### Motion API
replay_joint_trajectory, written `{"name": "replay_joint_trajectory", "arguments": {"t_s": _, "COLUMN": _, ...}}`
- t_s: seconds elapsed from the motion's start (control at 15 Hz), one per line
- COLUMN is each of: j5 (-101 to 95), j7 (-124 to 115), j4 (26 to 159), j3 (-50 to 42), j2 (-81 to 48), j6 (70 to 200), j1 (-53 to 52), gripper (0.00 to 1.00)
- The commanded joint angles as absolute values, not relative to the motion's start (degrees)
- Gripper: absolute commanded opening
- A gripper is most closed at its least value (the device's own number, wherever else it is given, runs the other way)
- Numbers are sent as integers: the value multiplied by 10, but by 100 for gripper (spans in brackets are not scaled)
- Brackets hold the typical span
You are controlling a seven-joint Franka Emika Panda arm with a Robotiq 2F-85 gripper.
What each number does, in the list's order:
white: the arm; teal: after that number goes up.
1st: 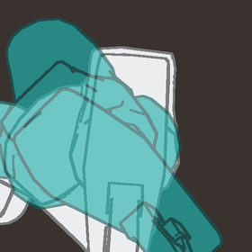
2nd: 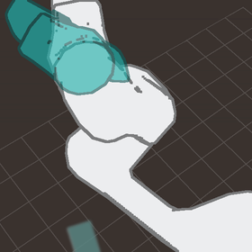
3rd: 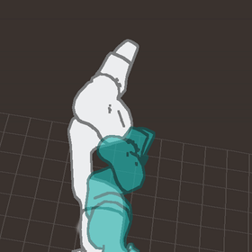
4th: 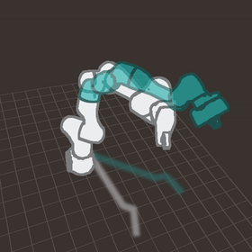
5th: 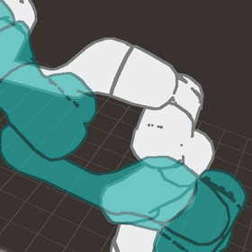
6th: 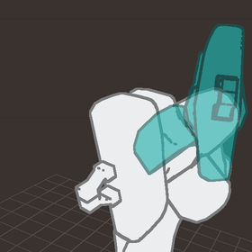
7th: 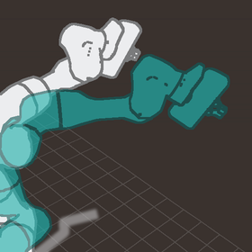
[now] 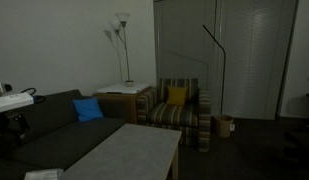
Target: Put the mug at the right edge of the box
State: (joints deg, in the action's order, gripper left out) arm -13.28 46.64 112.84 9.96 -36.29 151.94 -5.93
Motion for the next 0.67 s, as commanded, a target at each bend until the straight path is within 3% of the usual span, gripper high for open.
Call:
{"name": "replay_joint_trajectory", "arguments": {"t_s": 0.0, "j5": -111, "j7": 541, "j4": 1042, "j3": 147, "j2": -451, "j6": 1497, "j1": -16, "gripper": 100}}
{"name": "replay_joint_trajectory", "arguments": {"t_s": 0.6, "j5": -110, "j7": 596, "j4": 800, "j3": 136, "j2": -668, "j6": 1351, "j1": -31, "gripper": 100}}
